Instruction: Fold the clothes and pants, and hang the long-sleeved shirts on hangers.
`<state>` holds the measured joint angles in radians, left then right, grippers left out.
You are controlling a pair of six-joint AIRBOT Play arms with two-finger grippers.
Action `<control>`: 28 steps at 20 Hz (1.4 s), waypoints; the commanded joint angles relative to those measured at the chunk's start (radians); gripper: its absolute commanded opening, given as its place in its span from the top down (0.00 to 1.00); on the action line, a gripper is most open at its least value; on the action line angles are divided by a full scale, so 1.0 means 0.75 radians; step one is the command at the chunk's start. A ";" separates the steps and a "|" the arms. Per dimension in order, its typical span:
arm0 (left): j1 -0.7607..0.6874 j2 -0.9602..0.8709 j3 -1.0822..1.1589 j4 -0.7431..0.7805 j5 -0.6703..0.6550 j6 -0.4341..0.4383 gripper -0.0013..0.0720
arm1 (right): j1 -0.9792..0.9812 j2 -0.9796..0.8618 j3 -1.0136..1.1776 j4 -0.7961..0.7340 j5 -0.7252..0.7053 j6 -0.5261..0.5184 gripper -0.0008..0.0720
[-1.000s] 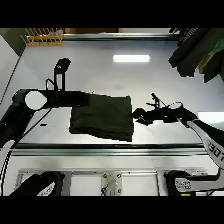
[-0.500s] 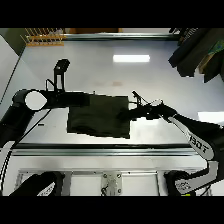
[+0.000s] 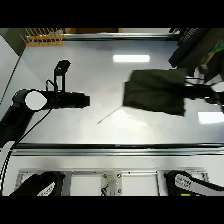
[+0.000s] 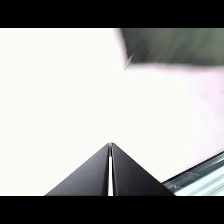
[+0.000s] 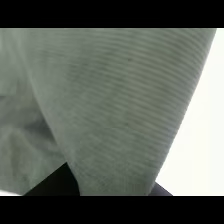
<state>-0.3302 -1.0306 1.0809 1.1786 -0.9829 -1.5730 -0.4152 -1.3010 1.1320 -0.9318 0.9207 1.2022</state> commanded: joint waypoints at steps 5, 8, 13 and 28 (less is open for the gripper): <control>-0.001 0.000 -0.001 -0.002 -0.001 -0.028 0.96 | -0.667 0.059 -0.013 -0.196 0.004 0.192 0.95; -0.001 0.001 -0.001 -0.002 -0.006 -0.028 0.96 | -0.685 0.024 -0.037 -0.264 0.013 0.164 0.95; -0.001 0.000 -0.001 -0.001 -0.005 -0.027 0.96 | -0.682 0.019 -0.055 -0.284 0.175 0.214 0.94; -0.001 0.000 -0.001 0.000 -0.015 -0.027 0.96 | -0.670 0.427 -0.083 -0.307 0.502 0.347 0.37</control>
<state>-0.3302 -1.0306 1.0805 1.1782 -0.9939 -1.5925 -0.9249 -1.0901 1.0702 -1.3037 1.3277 1.4670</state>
